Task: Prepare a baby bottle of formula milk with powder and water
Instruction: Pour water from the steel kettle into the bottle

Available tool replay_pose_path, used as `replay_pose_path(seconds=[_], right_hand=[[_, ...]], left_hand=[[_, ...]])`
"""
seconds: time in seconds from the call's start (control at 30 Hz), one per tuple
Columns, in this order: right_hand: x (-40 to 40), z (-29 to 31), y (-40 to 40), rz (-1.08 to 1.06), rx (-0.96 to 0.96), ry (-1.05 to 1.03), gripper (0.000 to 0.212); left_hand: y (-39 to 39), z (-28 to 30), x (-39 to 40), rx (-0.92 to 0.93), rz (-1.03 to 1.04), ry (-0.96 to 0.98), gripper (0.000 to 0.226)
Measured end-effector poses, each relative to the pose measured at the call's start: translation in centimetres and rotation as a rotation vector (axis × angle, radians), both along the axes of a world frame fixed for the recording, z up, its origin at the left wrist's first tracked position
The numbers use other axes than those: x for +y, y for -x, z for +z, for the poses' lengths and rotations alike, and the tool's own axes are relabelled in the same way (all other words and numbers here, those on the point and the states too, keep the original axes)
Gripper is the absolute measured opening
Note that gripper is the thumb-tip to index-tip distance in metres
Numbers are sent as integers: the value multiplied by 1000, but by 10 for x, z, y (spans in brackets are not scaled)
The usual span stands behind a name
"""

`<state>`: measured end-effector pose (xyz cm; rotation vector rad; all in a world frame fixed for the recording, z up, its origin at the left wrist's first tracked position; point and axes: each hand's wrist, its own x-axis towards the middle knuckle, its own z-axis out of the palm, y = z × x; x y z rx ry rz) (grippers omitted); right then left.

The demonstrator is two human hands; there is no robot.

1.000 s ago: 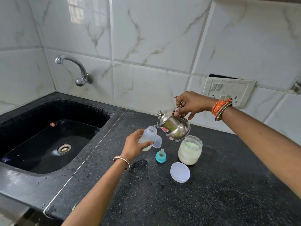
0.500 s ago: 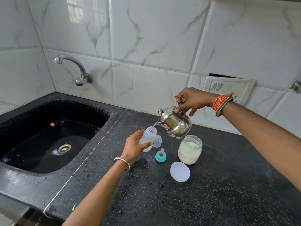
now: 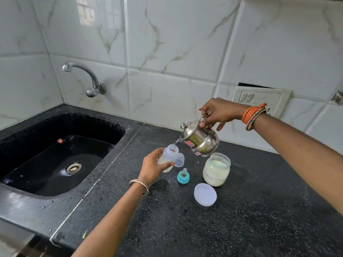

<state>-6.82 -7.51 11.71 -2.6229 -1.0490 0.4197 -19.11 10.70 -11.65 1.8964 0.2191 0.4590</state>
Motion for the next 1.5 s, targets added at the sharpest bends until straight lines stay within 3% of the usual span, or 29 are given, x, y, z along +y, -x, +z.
replay_pose_path(seconds=[1.5], right_hand=[[6, 5, -5, 4, -30, 47, 23]], left_hand=[[3, -4, 1, -35, 9, -18, 49]])
